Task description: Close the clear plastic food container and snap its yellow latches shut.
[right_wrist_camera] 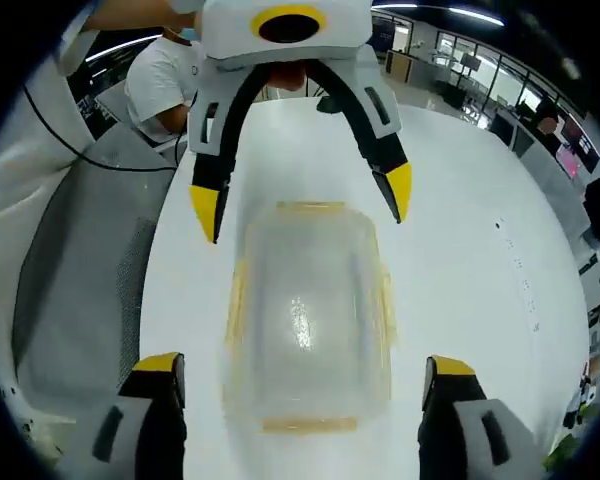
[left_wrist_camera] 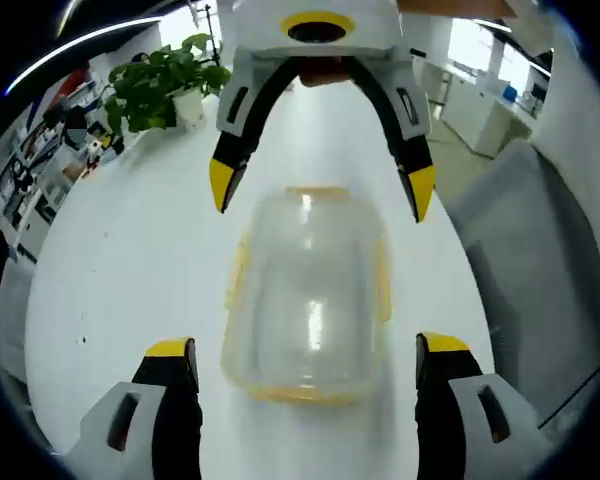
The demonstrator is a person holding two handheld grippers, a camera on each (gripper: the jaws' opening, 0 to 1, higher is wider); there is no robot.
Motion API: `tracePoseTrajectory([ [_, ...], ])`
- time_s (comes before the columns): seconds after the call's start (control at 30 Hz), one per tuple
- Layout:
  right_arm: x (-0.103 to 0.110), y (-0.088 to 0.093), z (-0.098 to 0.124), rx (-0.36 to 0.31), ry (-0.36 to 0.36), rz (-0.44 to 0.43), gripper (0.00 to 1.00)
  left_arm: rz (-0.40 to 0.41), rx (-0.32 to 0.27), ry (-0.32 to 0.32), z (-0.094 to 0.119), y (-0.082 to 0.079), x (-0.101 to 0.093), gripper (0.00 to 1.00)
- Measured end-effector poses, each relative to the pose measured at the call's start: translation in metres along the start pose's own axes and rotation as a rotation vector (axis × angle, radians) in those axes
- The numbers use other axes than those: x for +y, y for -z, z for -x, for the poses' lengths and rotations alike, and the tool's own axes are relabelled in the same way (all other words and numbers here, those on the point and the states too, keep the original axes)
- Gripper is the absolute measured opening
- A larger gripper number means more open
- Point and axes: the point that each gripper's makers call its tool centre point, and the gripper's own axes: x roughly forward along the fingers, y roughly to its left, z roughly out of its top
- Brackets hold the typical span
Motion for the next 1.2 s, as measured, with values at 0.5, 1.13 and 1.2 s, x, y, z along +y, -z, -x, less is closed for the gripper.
tracePoseTrajectory([
  [0.5, -0.009, 0.012, -0.025, 0.041, 0.046, 0.015, 0.80, -0.014, 0.043, -0.025, -0.026, 0.008, -0.001, 0.81],
  [1.13, -0.004, -0.050, -0.054, -0.012, 0.011, 0.100, 0.80, 0.048, 0.079, -0.065, 0.008, 0.069, -0.008, 0.81],
  [1.2, -0.003, -0.061, -0.059, -0.020, 0.003, 0.114, 0.80, 0.061, 0.080, -0.072, 0.013, 0.078, -0.009, 0.81],
])
